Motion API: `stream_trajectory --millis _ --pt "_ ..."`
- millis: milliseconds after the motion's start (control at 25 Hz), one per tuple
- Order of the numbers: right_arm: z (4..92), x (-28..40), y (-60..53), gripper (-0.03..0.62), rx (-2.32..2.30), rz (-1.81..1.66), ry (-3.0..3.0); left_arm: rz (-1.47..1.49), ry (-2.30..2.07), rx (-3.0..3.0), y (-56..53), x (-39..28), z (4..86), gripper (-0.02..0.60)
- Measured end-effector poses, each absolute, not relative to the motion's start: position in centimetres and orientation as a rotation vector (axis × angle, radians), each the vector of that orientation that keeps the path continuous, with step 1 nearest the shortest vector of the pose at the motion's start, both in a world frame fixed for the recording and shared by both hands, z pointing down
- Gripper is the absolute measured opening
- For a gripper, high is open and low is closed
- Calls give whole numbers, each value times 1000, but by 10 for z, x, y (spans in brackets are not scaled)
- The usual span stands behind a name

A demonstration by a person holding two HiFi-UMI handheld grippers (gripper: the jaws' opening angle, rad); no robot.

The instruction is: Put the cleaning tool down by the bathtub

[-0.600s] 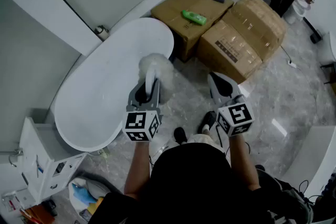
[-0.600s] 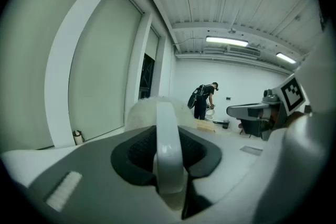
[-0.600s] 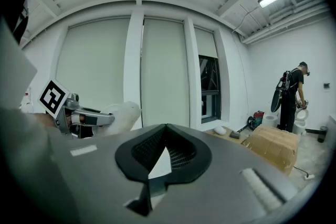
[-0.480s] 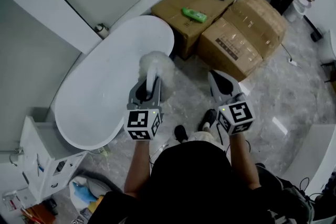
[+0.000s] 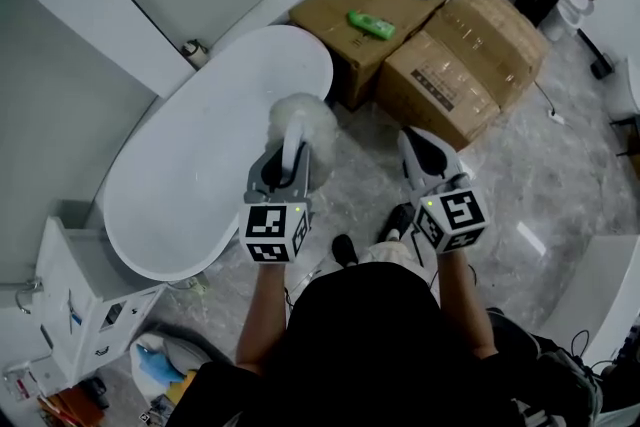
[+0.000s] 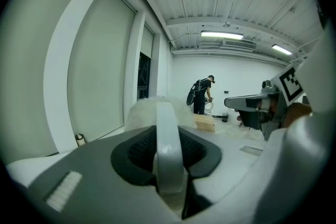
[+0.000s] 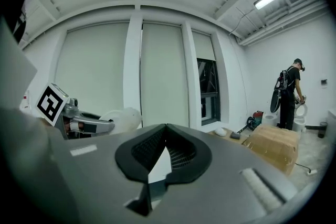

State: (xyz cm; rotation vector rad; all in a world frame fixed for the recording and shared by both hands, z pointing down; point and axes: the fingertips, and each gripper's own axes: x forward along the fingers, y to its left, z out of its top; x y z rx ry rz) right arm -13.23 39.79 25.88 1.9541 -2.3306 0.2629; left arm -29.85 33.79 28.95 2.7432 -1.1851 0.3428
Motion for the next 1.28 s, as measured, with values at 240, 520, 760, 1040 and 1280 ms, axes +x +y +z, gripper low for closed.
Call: stream_trajectory --millis 240,520,760,1040,1280 --pt "268 -135 403 8 1951 286 -2318 346 -1176 2754 340 -300 293 87" --pt "273 -126 394 8 1926 302 -2326 353 -1169 2727 331 -291 301 87" --pt "274 -106 366 8 1921 307 -2333 367 -1182 2717 309 -276 302 87" --pt "272 -76 322 8 1895 314 -2363 379 -1205 2693 270 -248 301 87" --pt "266 -42 277 8 1872 306 -2390 376 -1207 2664 226 -212 299 87"
